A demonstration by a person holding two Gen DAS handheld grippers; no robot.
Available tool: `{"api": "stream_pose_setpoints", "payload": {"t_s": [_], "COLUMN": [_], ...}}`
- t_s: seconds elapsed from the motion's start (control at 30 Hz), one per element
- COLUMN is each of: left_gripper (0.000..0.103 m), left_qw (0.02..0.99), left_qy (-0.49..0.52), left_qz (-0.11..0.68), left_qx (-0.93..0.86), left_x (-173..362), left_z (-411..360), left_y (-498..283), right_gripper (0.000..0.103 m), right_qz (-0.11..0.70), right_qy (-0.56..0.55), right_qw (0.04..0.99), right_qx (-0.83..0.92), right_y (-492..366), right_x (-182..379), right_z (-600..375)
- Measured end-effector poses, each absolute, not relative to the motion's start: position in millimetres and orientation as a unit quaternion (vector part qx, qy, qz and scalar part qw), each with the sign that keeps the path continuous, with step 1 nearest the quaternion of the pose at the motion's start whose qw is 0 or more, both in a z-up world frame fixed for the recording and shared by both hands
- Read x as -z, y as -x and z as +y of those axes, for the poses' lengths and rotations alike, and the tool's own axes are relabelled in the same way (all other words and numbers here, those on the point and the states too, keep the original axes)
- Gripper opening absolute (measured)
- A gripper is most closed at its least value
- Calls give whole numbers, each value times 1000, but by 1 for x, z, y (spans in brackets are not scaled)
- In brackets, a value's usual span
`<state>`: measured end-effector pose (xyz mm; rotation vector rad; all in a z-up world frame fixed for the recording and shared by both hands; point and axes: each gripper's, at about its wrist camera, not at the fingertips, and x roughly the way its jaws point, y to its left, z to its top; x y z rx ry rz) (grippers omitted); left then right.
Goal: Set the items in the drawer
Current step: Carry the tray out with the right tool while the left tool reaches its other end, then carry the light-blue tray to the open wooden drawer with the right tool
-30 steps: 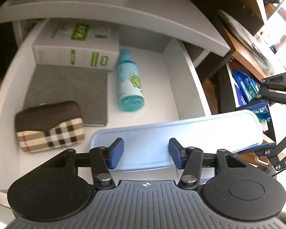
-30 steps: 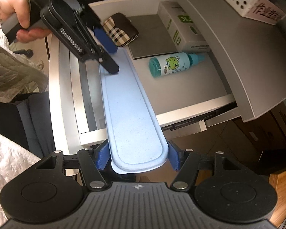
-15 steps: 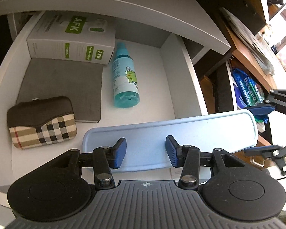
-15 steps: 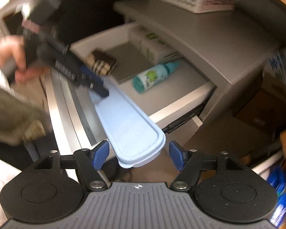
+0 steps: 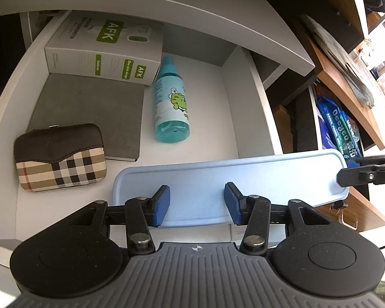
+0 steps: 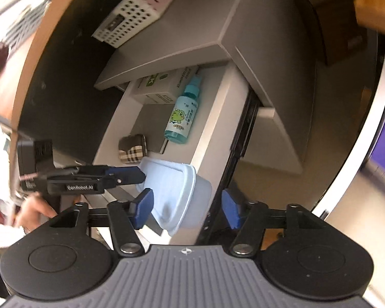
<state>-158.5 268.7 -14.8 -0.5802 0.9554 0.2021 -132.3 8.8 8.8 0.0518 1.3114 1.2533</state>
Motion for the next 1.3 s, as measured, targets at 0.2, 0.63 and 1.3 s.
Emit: {"api": "stream_pose_setpoints", "payload": {"t_s": [0.2,0.63,1.3], "left_gripper": [50,53,55], "left_qw": [843,845,829], "left_qy": [287,292,365], "left_qz": [444,437,412], "left_qx": [-98,-96,-97], "left_x": [17,21,25], "left_z": [270,272,297], "left_y": [163,167,180], "right_gripper": [57,50,38], "right_qz": [606,661,661], "right_qy": [-48,-96,-187], "right_qw": [600,554,523], "right_qx": [-520,-496,-505], "right_y": [130,120,111], "right_x": [8,12,23], "right_z": [13,21,33]}}
